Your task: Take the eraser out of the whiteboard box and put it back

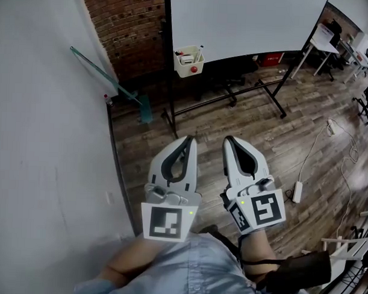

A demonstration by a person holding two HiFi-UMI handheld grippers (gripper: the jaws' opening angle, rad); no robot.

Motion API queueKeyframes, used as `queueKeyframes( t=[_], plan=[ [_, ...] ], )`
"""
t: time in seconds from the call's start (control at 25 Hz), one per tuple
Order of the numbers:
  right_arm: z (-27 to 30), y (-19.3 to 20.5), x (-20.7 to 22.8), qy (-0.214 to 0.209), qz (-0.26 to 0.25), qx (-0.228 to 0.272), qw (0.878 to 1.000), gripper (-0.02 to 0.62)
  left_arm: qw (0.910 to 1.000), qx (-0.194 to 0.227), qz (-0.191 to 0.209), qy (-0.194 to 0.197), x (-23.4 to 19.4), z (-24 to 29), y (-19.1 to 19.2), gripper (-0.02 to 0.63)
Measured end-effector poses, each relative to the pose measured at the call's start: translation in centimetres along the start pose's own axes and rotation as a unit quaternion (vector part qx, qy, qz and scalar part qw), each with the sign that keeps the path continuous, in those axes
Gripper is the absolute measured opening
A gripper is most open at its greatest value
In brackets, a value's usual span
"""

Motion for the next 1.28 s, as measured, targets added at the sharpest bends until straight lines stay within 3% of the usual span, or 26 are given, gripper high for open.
queueKeyframes(
  t=[0.6,1.28],
  plan=[
    [5.2,1.9,5.3,-0.004,-0.011,-0.001,1.0,0.002,1.0,-0.005,0.0,-0.006,-1.6,7.4,2.4,0.005],
    [19.2,4.7,15.1,-0.152,0.003,0.015,0.988,0.002,0.9926,-0.009,0.04,-0.114,-5.4,23.4,3.5,0.005]
  ],
)
Point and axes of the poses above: the fingertips, and each gripper's own axes: z forward along the fingers, x to its right, y out of its underside, the point moved 2 cm from there along -z, backward along the fingers, and after that the axes turned 9 degrees about -z, right-handed, at the moved point
